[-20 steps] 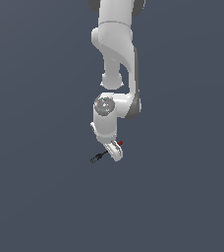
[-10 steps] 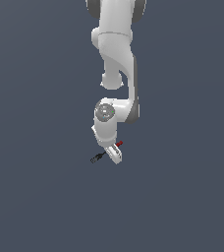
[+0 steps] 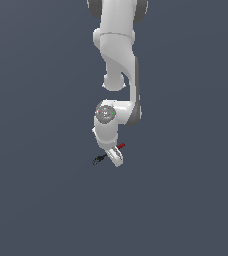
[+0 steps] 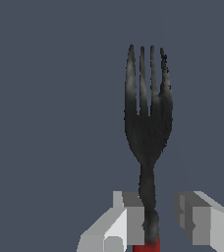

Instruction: Pick up the object and move it to a goal position.

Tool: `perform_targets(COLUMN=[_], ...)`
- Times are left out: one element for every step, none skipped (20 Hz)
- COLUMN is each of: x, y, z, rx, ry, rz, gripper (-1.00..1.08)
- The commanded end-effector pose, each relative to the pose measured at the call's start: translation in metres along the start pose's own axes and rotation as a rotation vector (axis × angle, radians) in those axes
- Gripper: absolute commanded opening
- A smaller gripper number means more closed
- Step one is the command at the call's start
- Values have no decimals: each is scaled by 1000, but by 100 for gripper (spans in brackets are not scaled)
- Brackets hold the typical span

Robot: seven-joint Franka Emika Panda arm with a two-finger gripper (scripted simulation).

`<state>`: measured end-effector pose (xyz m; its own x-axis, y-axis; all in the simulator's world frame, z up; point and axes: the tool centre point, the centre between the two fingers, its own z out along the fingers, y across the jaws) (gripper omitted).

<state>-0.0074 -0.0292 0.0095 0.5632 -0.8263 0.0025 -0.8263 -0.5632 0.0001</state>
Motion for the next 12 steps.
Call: perform_targets(x=[0,-1,-1,-2,-3,-5,-7,-9,-11,-14,-16,-20], y=[0,0,-1,-1,-2,-3,-4,-6,-7,-9,-11,-13], z=[0,-1,-3,-5,-7,-11,-14,-19,-24,-30,-36,-43], rx=[0,0,0,0,0,0,0,0,0,0,0,0], ry=[0,0,0,0,0,0,0,0,-1,-1,-1,-1], rz=[0,0,0,0,0,0,0,0,-1,-1,-1,-1], gripper=[-100,-100,-100,-100,-100,-100,-100,-100,-100,-100,-100,-100])
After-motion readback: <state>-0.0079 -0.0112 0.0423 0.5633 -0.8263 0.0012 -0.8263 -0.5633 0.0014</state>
